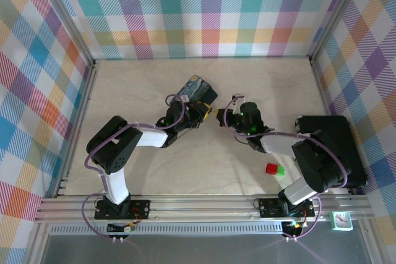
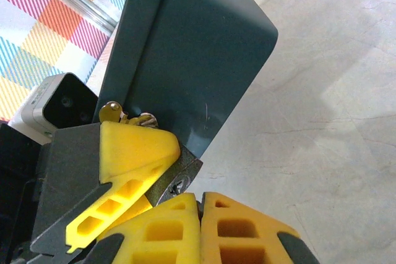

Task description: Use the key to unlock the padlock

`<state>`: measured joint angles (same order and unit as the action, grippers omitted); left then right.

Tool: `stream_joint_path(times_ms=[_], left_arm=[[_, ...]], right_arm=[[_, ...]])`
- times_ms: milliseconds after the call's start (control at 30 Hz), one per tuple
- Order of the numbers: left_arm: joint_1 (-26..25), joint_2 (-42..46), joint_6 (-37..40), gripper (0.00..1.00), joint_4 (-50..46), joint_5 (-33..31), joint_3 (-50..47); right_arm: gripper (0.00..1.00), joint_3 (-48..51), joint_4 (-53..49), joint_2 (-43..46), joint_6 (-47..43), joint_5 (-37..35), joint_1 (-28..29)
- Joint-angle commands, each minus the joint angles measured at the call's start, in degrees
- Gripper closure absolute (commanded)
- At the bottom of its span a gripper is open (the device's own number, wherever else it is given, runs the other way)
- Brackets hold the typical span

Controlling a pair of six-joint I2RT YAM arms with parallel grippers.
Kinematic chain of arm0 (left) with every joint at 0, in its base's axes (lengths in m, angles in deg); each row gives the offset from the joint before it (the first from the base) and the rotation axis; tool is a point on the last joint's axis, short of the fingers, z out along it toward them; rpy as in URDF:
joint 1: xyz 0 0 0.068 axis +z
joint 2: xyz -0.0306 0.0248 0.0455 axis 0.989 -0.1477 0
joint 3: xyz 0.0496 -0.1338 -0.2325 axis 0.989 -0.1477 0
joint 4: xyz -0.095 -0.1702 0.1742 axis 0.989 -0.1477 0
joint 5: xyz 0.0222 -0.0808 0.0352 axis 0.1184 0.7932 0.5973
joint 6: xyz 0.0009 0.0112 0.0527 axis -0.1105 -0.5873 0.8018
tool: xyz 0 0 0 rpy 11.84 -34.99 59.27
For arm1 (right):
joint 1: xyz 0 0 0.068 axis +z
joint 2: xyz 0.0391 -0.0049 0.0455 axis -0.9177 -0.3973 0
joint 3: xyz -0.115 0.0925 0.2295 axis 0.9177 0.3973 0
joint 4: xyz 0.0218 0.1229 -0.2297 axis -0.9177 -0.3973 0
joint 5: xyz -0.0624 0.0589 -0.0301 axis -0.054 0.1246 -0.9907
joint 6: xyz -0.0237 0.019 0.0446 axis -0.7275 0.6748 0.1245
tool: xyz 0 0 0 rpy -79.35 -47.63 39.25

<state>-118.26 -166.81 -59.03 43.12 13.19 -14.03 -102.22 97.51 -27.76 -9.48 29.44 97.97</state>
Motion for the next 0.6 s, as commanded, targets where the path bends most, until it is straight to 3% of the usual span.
stream_joint_path(times_ms=[0,300,567], left_arm=[[-3.32,0.0,-1.74,1.0,6.44,9.75,3.62],[-3.32,-1.83,-1.28,1.0,8.13,10.1,4.25],[-3.28,-1.21,0.02,1.0,7.6,10.27,3.84]], right_arm=[[1.0,0.67,5.81,0.62,1.88,3.04,3.77],[1.0,-2.02,6.98,-2.28,13.33,3.62,5.12],[1.0,-8.63,-1.24,-4.94,32.91,10.91,4.5]])
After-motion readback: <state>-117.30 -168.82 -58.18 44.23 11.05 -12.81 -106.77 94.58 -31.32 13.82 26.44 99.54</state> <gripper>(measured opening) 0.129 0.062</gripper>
